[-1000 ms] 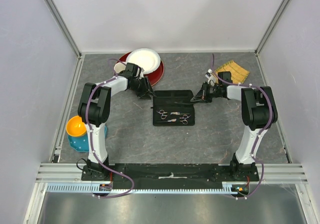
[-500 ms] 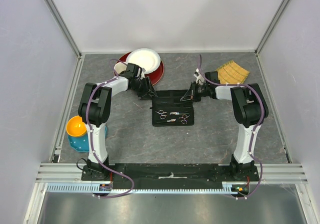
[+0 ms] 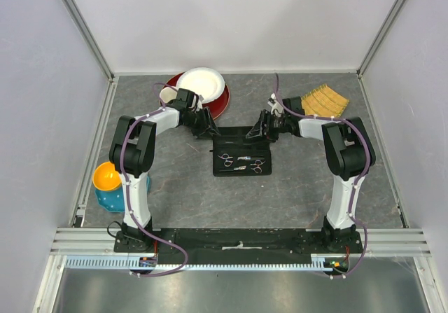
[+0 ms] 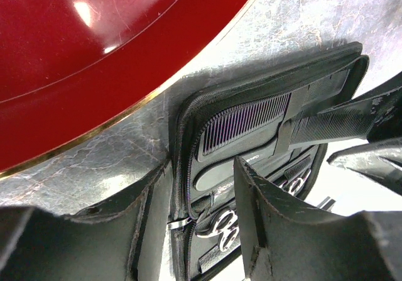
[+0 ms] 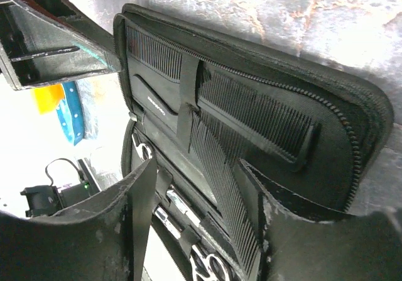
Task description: Sort the hair-cutting tools
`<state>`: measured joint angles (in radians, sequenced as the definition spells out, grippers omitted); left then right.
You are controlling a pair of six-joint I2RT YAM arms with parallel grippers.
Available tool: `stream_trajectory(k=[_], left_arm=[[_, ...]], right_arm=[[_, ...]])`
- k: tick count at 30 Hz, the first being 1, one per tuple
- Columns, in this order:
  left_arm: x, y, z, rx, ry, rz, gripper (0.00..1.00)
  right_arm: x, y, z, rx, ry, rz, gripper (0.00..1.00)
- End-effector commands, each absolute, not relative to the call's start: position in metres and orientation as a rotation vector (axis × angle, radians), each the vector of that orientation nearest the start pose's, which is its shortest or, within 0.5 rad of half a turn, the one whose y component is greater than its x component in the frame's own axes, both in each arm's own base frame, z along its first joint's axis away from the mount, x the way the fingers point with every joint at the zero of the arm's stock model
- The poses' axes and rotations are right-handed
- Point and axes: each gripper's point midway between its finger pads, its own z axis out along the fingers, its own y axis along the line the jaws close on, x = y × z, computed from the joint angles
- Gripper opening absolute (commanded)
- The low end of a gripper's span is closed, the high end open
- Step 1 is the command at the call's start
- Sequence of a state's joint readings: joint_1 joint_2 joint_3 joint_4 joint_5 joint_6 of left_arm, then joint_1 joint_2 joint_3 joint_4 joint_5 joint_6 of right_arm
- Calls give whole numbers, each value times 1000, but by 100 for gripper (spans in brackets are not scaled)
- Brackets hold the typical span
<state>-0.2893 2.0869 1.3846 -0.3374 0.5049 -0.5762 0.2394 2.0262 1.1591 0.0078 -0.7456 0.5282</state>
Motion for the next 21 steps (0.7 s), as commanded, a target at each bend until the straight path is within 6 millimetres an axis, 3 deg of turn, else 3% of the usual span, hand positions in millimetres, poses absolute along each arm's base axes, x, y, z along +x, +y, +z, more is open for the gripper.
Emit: stream_trajectory(k=[1, 7, 12, 21], left_arm=[[394, -220, 10, -179, 2768, -836, 50], [394, -217, 8, -185, 2773, -810, 50], [393, -216, 7, -189, 2778, -801, 50], [387, -221, 4, -189, 2793, -828, 50]], right_arm=[[401, 211, 23, 43, 2558, 1014, 63], [402, 190, 34, 67, 2571, 944, 69], [400, 190, 38, 66, 2577, 965, 62], [396, 201, 33, 94, 2598, 1043, 22]])
